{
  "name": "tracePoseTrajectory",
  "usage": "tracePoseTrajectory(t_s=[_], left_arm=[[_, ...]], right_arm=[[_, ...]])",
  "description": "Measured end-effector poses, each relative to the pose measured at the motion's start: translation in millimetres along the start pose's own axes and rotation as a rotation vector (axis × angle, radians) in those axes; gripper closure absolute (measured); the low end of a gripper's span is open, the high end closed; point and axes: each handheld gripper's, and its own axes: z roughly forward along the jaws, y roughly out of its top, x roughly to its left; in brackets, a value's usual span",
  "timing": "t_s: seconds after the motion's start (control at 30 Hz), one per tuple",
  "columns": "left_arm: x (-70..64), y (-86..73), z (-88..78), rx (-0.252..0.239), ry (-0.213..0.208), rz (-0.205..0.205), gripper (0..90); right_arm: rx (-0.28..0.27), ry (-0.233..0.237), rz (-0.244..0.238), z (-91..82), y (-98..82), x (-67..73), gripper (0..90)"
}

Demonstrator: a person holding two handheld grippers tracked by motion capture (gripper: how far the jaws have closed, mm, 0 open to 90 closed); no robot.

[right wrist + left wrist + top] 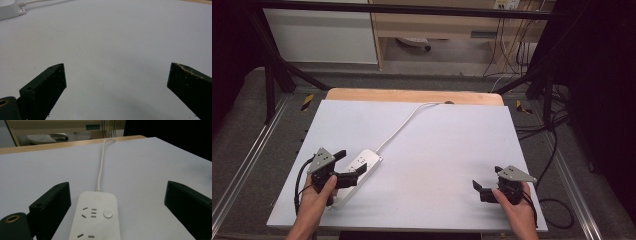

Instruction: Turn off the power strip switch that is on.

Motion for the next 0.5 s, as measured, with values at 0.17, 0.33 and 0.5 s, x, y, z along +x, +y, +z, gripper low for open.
tracePoseTrajectory(t_s=[0.17, 0.33, 0.5], left_arm=[[3.0, 2.1, -5.4, -0.016, 0.014, 0.000, 6.7], [5.4, 4.5, -12.8, -0.032, 0.023, -0.010, 6.6], [6.6, 9.0, -19.3, -0.060, 0.025, -0.001, 6.4]], right_arm=[[0.001, -0.004, 0.000, 0.1, 0.1, -0.2, 3.0], [0.001, -0.004, 0.000, 0.2, 0.1, 0.2, 3.1], [0.001, -0.005, -0.001, 0.3, 0.2, 0.3, 3.2]])
